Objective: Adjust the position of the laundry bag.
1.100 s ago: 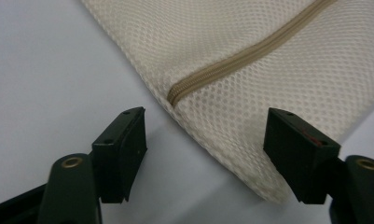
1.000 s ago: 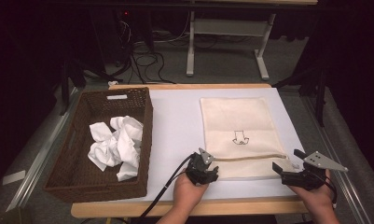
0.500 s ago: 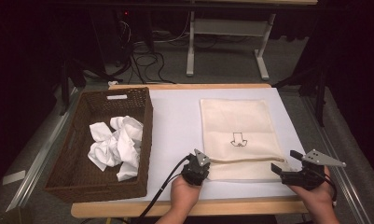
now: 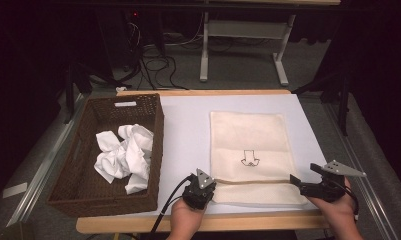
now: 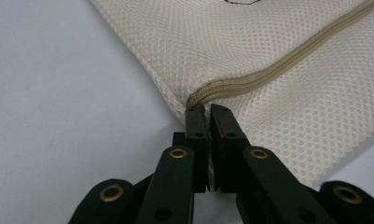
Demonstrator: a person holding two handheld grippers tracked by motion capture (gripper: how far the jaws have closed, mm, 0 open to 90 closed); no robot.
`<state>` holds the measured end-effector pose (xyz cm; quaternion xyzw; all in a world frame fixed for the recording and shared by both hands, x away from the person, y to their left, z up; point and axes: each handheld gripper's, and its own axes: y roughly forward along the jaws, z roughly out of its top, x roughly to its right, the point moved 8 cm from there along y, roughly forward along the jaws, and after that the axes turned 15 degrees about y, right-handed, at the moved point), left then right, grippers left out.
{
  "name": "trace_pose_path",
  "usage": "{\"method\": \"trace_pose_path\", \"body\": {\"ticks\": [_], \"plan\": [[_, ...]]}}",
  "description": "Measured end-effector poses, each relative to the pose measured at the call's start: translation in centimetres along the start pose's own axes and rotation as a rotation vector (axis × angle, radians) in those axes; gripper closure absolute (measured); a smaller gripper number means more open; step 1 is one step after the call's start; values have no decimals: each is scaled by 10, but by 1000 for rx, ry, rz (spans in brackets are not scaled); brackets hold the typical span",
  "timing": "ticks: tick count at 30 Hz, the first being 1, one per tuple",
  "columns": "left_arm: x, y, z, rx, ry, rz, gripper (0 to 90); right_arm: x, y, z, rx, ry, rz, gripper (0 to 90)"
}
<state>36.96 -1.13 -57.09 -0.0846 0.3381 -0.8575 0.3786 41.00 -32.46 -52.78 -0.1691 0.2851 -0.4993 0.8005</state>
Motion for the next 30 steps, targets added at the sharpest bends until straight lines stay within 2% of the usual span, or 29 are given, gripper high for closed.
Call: {"method": "trace_pose_path", "body": {"ticks": [4, 5, 10, 12, 13, 14, 15, 17, 18, 19, 21, 24, 27, 30], "plan": [[0, 1, -1, 0, -1, -2, 864, 6, 7, -6, -39, 12, -22, 135], [0, 1, -1, -1, -5, -8, 860, 9, 12, -10, -68, 16, -32, 221], [0, 1, -1, -4, 15, -6, 860, 11, 22, -17, -126, 68, -8, 395], [0, 1, -1, -6, 14, -7, 862, 10, 26, -20, -159, 69, -12, 462], [0, 1, -1, -6, 14, -7, 863, 10, 26, -20, -159, 69, -12, 462], [0, 1, -1, -6, 11, -8, 865, 9, 28, -21, -162, 39, -44, 512], [0, 0, -2, -7, 8, -9, 867, 9, 29, -21, -158, 32, -48, 561], [1, 0, -2, -13, 18, -6, 869, 8, 28, -21, -164, 15, -74, 781], [0, -1, -2, -24, 25, -4, 869, 8, 28, -21, -164, 15, -74, 781], [-4, -6, -1, -33, 22, 0, 871, 8, 29, -21, -172, -1, -68, 860], [-8, -13, -6, -44, 19, 5, 871, 5, 31, -20, -172, 15, -41, 879], [-14, -23, -15, -59, 19, 21, 871, -7, 37, -19, -185, -28, -19, 882], [-22, -32, -24, -63, 20, 57, 871, -24, 45, -19, -198, -74, -1, 883], [-28, -36, -31, -46, -37, 66, 870, -33, 50, -19, -203, -93, 11, 880]]}}
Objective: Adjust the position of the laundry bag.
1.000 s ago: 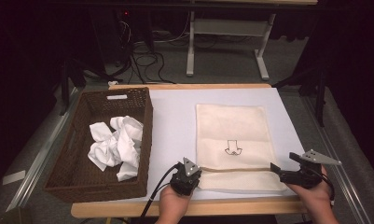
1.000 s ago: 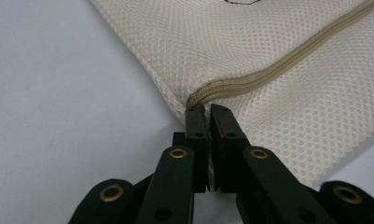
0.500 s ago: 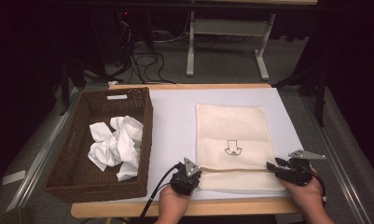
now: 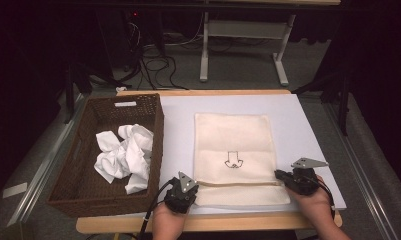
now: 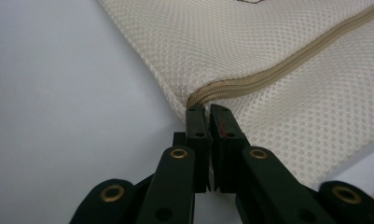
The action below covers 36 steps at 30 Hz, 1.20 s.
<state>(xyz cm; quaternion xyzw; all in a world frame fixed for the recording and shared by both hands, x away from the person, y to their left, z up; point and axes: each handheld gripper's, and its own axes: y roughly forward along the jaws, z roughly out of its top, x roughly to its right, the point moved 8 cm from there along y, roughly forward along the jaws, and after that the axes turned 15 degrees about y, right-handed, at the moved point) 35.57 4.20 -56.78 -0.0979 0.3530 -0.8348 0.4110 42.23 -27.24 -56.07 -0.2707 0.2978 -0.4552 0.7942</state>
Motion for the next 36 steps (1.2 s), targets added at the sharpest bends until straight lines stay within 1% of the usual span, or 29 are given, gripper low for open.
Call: {"method": "trace_pose_path", "body": {"ticks": [1, 2, 4, 7, 10, 11, 13, 16, 17, 18, 21, 22, 23, 25, 26, 27, 29, 30, 31, 33, 36], "plan": [[-1, -1, -1, 3, -10, 3, 869, -2, 1, 1, 3, -1, 1, 880], [-2, -2, -1, 3, -11, 8, 867, -3, 2, 3, 4, -1, 6, 880], [-2, -2, -2, -6, -2, 18, 864, -4, 4, 5, 6, -3, 9, 880], [-2, -1, -4, -14, -9, 25, 857, -5, 7, 8, 8, -1, 8, 880], [0, 1, -5, -21, 6, 38, 849, -4, 8, 8, 7, 4, 9, 879], [0, 1, -5, -24, 10, 40, 845, -4, 8, 7, 8, -4, 9, 878], [-1, 1, -5, -21, 5, 37, 836, -3, 8, 7, 6, -4, 8, 875], [-2, 0, -5, -18, -8, 37, 807, -3, 8, 7, 6, -3, 5, 869], [-2, 0, -5, -15, -5, 42, 799, -3, 9, 6, 6, -9, 5, 866], [-3, 0, -5, -16, -3, 48, 776, -3, 9, 6, 5, -1, 5, 861], [-4, 0, -5, -12, -7, 55, 720, -3, 8, 6, 9, -5, 7, 848], [-5, -1, -5, -11, -6, 64, 720, -2, 8, 7, 15, -7, 7, 837], [-6, -2, -4, 1, -14, 73, 672, -2, 3, 9, 37, 6, 13, 829], [-6, -3, -3, 9, -19, 77, 625, -2, 1, 10, 44, 6, 15, 828], [-6, -4, 0, 33, -21, 78, 625, -2, -2, 11, 56, 11, 17, 837], [-7, -7, 3, 55, -13, 91, 581, -2, -11, 10, 69, 22, 33, 900], [-6, -9, 7, 86, -10, 99, 557, -3, -16, 6, 57, 33, 53, 900], [-5, -9, 9, 94, -7, 101, 540, -3, -17, 2, 43, 28, 53, 900], [-5, -9, 9, 94, -7, 101, 521, -3, -17, 2, 43, 28, 53, 900], [-3, -9, 13, 115, -2, 90, 509, -6, -17, -7, 10, 24, 48, 900], [0, -7, 15, 123, 11, 78, 493, -7, -19, -8, 16, 20, 41, 900]]}}
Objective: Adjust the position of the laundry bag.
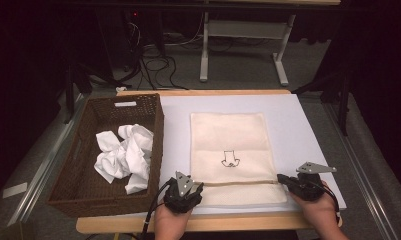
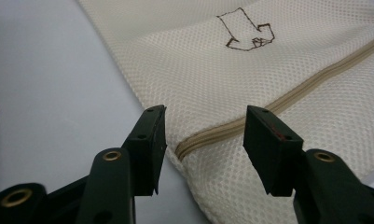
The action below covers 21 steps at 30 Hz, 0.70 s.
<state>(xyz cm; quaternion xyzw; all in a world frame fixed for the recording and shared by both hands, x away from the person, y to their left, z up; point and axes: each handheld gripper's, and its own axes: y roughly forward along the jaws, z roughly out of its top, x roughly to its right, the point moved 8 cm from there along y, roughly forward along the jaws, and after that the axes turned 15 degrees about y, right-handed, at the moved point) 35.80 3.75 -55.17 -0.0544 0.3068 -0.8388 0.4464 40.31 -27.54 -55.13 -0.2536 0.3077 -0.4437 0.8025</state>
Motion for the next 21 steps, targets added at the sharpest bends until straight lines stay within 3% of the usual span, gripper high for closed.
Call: {"method": "trace_pose_path", "body": {"ticks": [8, 21], "plan": [[2, 1, 0, -4, 20, -3, 478, -4, 1, -2, -7, 7, 14, 900], [4, 3, -1, -5, 11, -10, 465, -21, 4, -3, -14, -39, 61, 900]]}}
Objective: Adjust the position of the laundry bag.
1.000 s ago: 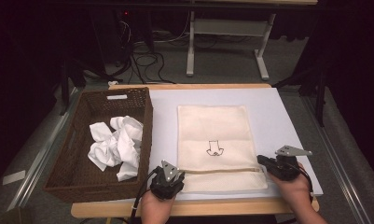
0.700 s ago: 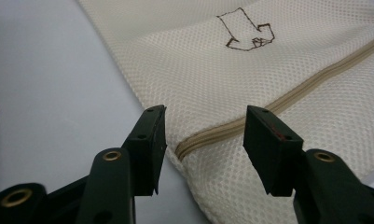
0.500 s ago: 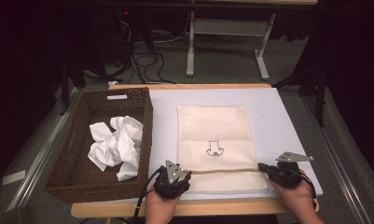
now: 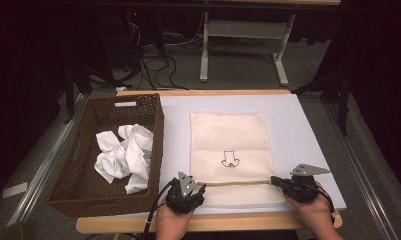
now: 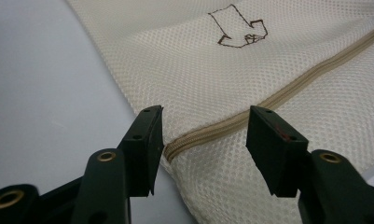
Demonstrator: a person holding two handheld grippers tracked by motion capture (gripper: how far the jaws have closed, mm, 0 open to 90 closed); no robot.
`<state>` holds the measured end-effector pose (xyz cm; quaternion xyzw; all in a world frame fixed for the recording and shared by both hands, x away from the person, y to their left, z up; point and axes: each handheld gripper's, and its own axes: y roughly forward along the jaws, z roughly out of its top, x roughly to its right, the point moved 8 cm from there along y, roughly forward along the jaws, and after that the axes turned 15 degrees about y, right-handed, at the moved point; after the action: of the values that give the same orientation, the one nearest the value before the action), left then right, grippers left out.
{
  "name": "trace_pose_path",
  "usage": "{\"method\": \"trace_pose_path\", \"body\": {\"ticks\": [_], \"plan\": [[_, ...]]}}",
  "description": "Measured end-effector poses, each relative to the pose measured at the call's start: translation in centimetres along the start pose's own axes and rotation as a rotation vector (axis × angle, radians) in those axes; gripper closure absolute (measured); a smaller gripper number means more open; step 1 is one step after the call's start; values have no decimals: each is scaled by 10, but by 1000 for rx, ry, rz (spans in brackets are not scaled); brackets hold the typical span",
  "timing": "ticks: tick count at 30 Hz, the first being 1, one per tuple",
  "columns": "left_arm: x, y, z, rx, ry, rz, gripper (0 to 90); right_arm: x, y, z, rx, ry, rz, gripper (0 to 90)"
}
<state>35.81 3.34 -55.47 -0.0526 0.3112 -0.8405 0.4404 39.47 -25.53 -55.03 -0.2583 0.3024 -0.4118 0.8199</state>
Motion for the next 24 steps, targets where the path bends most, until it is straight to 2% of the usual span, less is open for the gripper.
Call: {"method": "trace_pose_path", "body": {"ticks": [3, 5, 6, 8, 10, 11, 13, 14, 15, 16, 17, 18, 19, 24], "plan": [[-2, 1, -1, -12, -7, 11, 449, -3, -1, 0, 5, -15, 2, 900], [-5, 2, -6, -42, -28, 24, 438, -1, -6, 5, 41, -2, -7, 864], [-6, 3, -9, -58, -59, 17, 421, 7, -11, 6, 63, 19, -33, 811], [-6, 6, -14, -81, -88, 3, 419, 16, -12, 3, 48, 48, -63, 745], [-4, 9, -18, -117, -89, -5, 410, 26, -10, 0, 35, 73, -85, 683], [-2, 11, -19, -129, -86, -18, 415, 29, -8, -1, 32, 92, -77, 665], [0, 11, -19, -121, -60, -21, 491, 32, -4, -2, 23, 123, -56, 651], [1, 11, -19, -121, -60, -24, 554, 31, -3, -2, 14, 135, -51, 654], [0, 10, -19, -118, -62, -26, 601, 31, -1, -3, 5, 126, -52, 700], [0, 10, -19, -118, -62, -26, 663, 31, -1, -3, 5, 126, -52, 700], [0, 11, -19, -114, -62, -34, 663, 29, 0, -4, -12, 119, -41, 772], [1, 12, -17, -115, -55, -52, 746, 26, 0, -4, -21, 70, -71, 833], [1, 12, -16, -117, -50, -60, 781, 25, -1, -4, -22, 62, -77, 838], [-1, 26, -6, -113, -12, -46, 801, 27, -10, -9, -14, 64, -88, 848]]}}
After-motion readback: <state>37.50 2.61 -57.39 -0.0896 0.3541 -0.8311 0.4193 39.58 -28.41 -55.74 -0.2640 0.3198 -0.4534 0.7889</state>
